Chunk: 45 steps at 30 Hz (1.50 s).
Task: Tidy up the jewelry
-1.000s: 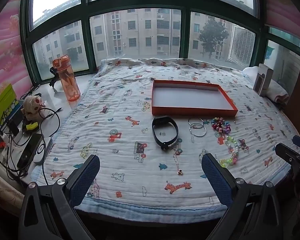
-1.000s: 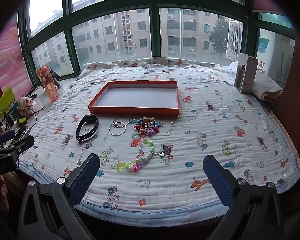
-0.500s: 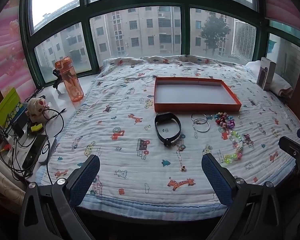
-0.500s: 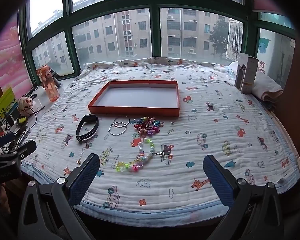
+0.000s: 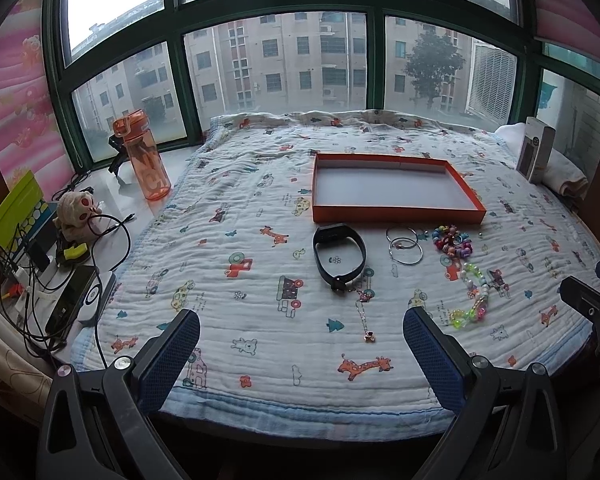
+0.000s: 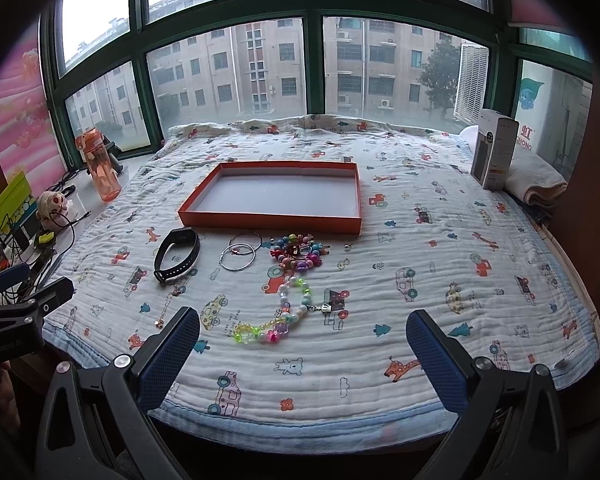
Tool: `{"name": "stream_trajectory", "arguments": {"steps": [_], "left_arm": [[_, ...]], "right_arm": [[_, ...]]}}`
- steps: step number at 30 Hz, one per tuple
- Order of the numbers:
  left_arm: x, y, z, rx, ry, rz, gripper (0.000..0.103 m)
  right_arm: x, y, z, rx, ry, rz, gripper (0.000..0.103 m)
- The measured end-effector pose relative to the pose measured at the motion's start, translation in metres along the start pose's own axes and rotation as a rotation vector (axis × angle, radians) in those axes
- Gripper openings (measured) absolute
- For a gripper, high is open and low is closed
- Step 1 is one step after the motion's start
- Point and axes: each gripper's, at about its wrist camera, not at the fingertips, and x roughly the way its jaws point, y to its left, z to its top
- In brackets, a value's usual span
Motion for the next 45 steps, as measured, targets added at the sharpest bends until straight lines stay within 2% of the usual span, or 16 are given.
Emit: {"name": "stream_trajectory", "arguments": {"steps": [32,45], "left_arm": [[-0.0019,0.0053,-0.0019,-0.01,0.002,0.009,0.103],[0.0041,0.0047,-0.0016,-0.025,0.023,-0.019,0.103]], "right_arm": [[-0.002,0.0058,0.0031,-0.008,0.001,0.006,0.103],[0.0016,0.0072,0.0036,-0.014,0.01,0.019,0.103]]}}
